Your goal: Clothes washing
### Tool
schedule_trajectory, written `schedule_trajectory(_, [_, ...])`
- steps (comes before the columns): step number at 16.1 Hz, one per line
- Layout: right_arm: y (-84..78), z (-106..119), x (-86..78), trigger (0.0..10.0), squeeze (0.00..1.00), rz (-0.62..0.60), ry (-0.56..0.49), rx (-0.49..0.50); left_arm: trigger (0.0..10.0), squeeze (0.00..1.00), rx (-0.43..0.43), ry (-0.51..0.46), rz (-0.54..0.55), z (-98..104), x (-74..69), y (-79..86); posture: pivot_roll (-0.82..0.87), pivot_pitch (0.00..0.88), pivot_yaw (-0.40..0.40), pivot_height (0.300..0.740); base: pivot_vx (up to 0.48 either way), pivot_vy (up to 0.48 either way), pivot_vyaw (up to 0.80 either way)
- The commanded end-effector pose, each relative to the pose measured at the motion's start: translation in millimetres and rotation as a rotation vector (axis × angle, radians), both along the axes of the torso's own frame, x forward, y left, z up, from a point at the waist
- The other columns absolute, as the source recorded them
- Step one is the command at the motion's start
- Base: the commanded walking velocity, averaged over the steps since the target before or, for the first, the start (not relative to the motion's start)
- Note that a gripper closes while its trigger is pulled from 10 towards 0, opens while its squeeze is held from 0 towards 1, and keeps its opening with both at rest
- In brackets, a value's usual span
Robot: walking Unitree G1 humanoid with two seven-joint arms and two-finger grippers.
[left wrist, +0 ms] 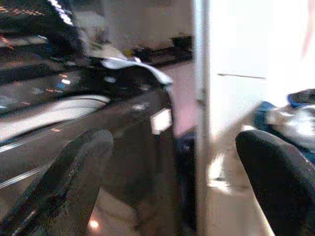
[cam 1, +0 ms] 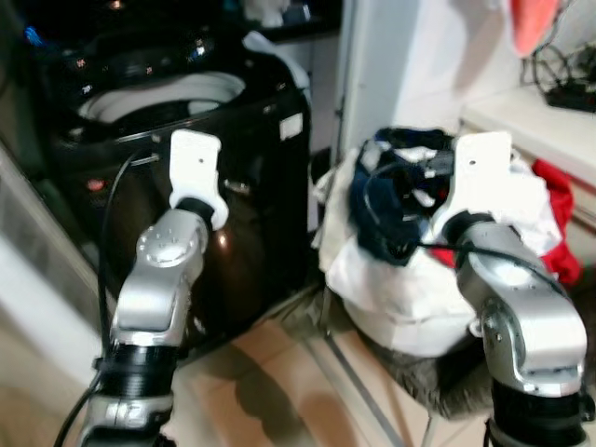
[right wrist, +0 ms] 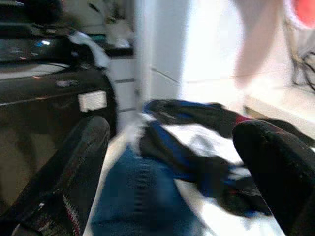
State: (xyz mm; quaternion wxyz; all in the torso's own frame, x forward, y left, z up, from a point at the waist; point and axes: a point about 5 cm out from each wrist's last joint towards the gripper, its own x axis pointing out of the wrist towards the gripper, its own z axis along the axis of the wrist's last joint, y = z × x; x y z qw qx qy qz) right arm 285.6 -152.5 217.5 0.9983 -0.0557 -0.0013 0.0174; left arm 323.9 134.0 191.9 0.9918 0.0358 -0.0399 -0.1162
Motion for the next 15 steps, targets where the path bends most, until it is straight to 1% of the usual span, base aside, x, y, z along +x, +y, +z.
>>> schedule_trajectory(1, [-0.1, 5.0, -0.6, 10.0, 0.00, -0.002, -0.024, 0.006, 10.0, 0.00, 0.006, -0.008, -0.012, 2.8, -0.3, -1.7, -0.04, 0.000, 0.042, 0.740, 0.307, 0.000, 0.00])
schedule_trajectory(4, [-6.4, 6.2, 0.5, 10.0, 0.00, -0.049, -0.029, 0.051, 10.0, 0.00, 0.003, -0.009, -0.018, 3.5, 0.5, -2.3, -0.05, 0.000, 0.044, 0.740, 0.308, 0.000, 0.00])
schedule_trajectory(9, [-6.3, 5.4, 1.6, 10.0, 0.00, -0.051, -0.019, 0.056, 10.0, 0.00, 0.000, -0.011, -0.015, 4.3, 1.8, -2.1, -0.05, 0.000, 0.045, 0.740, 0.307, 0.000, -0.78])
schedule_trajectory(15, [-1.5, 8.2, 1.4, 10.0, 0.00, -0.011, -0.039, 0.042, 10.0, 0.00, 0.001, -0.009, -0.010, 4.6, 3.6, -2.6, -0.05, 0.000, 0.047, 0.740, 0.296, 0.000, 0.00])
